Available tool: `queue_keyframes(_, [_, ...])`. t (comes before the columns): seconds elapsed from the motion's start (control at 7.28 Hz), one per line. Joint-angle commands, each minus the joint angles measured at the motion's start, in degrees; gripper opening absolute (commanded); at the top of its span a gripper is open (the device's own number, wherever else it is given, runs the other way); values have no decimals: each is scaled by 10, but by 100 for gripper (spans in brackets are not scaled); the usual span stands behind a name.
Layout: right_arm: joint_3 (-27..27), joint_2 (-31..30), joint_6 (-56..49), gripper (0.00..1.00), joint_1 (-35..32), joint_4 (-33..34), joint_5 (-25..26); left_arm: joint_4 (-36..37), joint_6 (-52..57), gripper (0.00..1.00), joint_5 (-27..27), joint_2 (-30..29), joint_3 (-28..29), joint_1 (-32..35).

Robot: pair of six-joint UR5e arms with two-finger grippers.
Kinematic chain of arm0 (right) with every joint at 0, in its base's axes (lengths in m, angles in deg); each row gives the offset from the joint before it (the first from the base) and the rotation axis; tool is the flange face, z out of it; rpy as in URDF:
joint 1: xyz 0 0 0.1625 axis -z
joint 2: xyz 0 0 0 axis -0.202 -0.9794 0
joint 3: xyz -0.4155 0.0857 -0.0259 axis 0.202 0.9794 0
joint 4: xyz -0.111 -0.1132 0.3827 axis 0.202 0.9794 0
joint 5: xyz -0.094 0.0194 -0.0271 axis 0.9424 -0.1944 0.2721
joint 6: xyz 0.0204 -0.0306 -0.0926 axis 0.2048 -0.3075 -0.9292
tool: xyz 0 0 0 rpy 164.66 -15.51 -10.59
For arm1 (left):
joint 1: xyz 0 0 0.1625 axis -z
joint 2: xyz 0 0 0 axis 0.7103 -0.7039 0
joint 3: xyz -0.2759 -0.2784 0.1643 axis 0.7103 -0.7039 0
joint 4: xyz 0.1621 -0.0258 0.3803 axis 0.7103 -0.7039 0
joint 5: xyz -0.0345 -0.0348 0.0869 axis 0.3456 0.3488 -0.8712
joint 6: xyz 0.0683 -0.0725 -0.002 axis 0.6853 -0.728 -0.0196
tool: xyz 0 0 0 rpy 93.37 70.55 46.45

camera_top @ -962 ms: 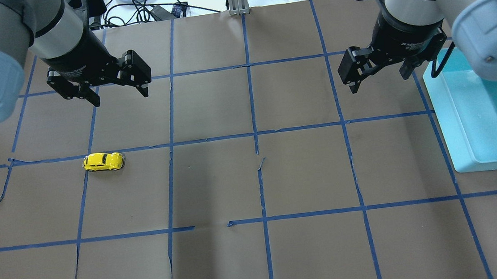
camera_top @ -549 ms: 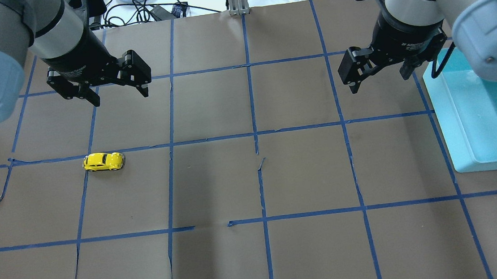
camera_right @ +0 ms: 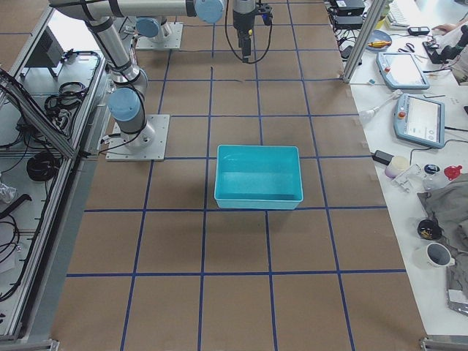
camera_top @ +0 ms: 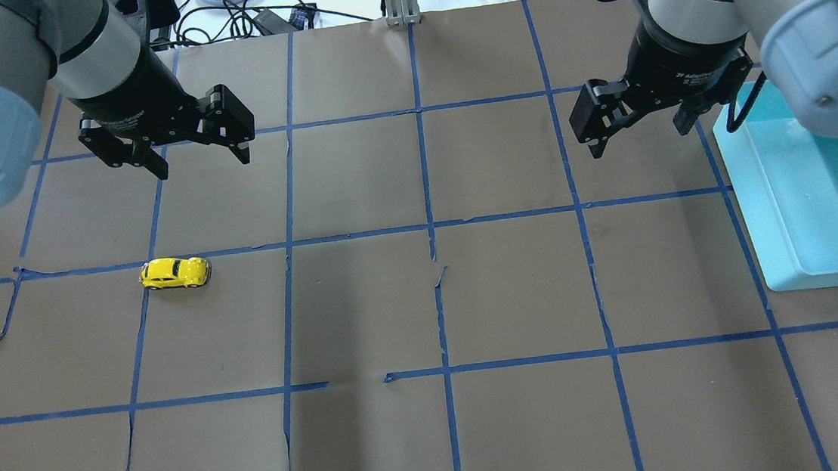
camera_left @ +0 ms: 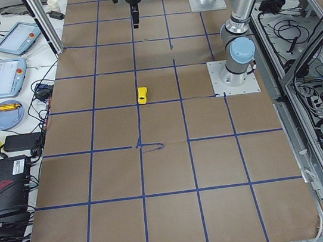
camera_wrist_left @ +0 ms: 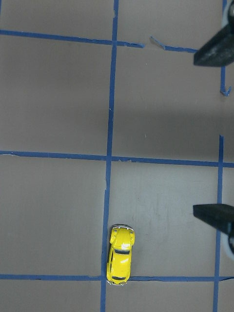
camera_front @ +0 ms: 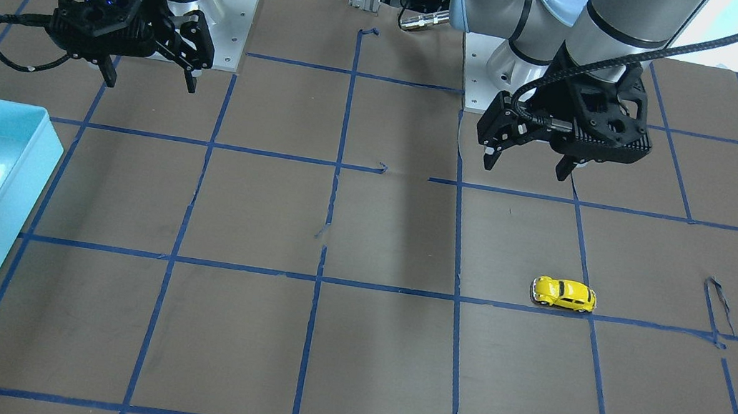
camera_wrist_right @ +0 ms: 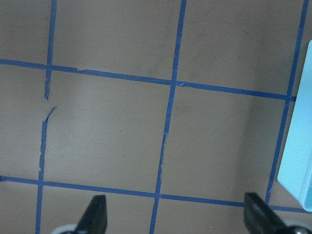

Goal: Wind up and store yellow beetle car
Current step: 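Lower the left gripper over the yellow beetle car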

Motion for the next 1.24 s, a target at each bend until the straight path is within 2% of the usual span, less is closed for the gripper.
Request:
queue_keyframes(0.0, [0,1,-1,100,1,2,0,14,173,100,-1,-25,-31,-7])
queue_keyframes(0.14, [0,2,-1,100,1,6,0,47,228,100,-1,-39,-63,-31])
queue_keyframes(0.41, [0,0,1,100,1,1,1,70,447,100,0,-66,-121,-84])
queue_keyframes(0.55, [0,0,3,100,-1,0,1,112,597,100,-8,-79,-127,-116])
queue_keyframes(0.82, [0,-1,1,100,1,-1,1,133,897,100,-27,-107,-128,-149])
queue_keyframes(1.1, [-1,3,-1,100,0,-1,0,199,1067,100,-78,-126,-140,-154])
